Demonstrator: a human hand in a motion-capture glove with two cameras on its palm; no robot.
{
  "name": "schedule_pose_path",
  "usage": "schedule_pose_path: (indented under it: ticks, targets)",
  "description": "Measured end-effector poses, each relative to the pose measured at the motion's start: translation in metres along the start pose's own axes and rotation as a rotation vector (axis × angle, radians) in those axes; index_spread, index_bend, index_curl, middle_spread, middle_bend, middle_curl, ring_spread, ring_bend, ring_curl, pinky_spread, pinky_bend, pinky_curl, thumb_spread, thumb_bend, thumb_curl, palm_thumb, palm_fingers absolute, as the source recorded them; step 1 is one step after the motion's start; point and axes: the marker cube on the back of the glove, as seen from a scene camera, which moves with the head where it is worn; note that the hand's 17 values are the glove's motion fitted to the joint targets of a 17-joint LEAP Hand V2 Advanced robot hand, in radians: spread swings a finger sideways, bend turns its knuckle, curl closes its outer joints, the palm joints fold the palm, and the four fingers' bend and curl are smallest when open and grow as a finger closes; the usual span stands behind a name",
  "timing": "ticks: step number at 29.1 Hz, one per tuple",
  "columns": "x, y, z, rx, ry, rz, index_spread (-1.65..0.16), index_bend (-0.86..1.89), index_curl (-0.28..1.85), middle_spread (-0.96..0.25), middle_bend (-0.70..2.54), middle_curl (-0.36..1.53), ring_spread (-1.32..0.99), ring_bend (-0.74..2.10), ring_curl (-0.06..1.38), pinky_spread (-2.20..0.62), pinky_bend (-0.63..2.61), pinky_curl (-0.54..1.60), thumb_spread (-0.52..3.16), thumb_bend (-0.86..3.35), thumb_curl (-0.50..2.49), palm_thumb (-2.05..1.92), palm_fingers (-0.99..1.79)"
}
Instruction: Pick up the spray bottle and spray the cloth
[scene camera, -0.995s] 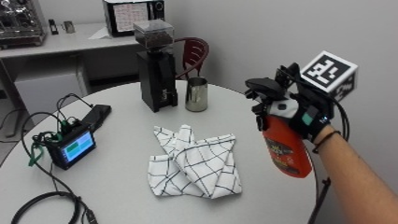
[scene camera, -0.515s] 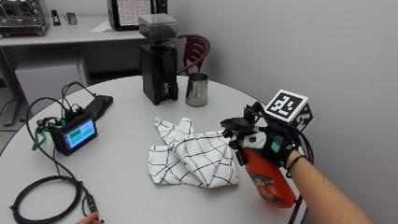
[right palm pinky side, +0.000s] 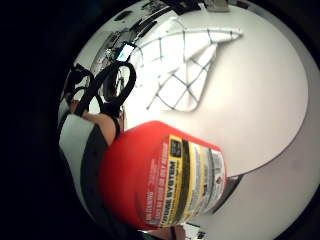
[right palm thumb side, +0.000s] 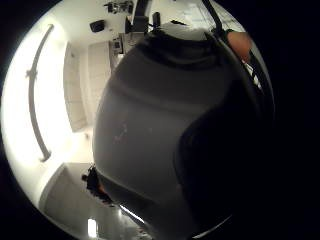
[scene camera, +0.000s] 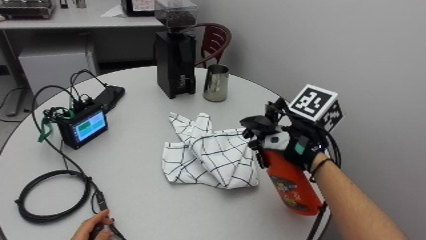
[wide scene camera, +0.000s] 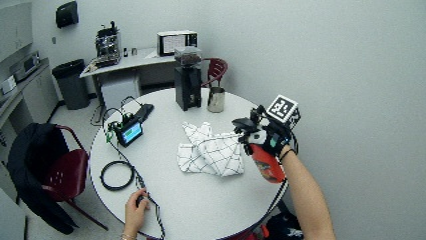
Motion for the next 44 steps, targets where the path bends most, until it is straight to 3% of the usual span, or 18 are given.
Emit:
schedule_pose_path:
  ticks: [4,11,20,26,35,44]
  targets:
    - [0.009,0.005,0.003,0.007,-0.036,0.017,-0.29,0.03,0.07,-0.09,0.82,0.53,-0.13,0.89,0.46,-0.09,0.46,0.38,0.79,-0.02,0.66,0.91,1.16]
    - [-0.036,0.01,-0.029,0.075,0.031,-0.037,-0.25,0.02,0.07,-0.1,0.83,0.52,-0.13,0.89,0.46,-0.09,0.47,0.38,0.8,-0.02,0.67,0.91,1.15]
    - [0.002,0.009,-0.007,0.035,-0.074,0.005,-0.2,0.03,0.08,-0.1,0.84,0.52,-0.12,0.9,0.46,-0.09,0.47,0.38,0.82,-0.02,0.67,0.91,1.15]
    - [-0.034,0.011,-0.027,0.053,0.016,-0.02,-0.21,0.03,0.08,-0.1,0.84,0.52,-0.12,0.9,0.46,-0.08,0.46,0.38,0.82,-0.02,0.67,0.91,1.15]
    - [0.019,0.015,-0.003,0.009,-0.029,0.095,-0.21,0.03,0.08,-0.1,0.84,0.51,-0.12,0.9,0.46,-0.08,0.47,0.38,0.82,-0.02,0.68,0.91,1.16]
    - [-0.078,0.05,-0.056,0.289,-0.078,-0.185,-0.21,0.03,0.09,-0.1,0.84,0.51,-0.12,0.9,0.46,-0.07,0.46,0.38,0.82,-0.02,0.68,0.91,1.15]
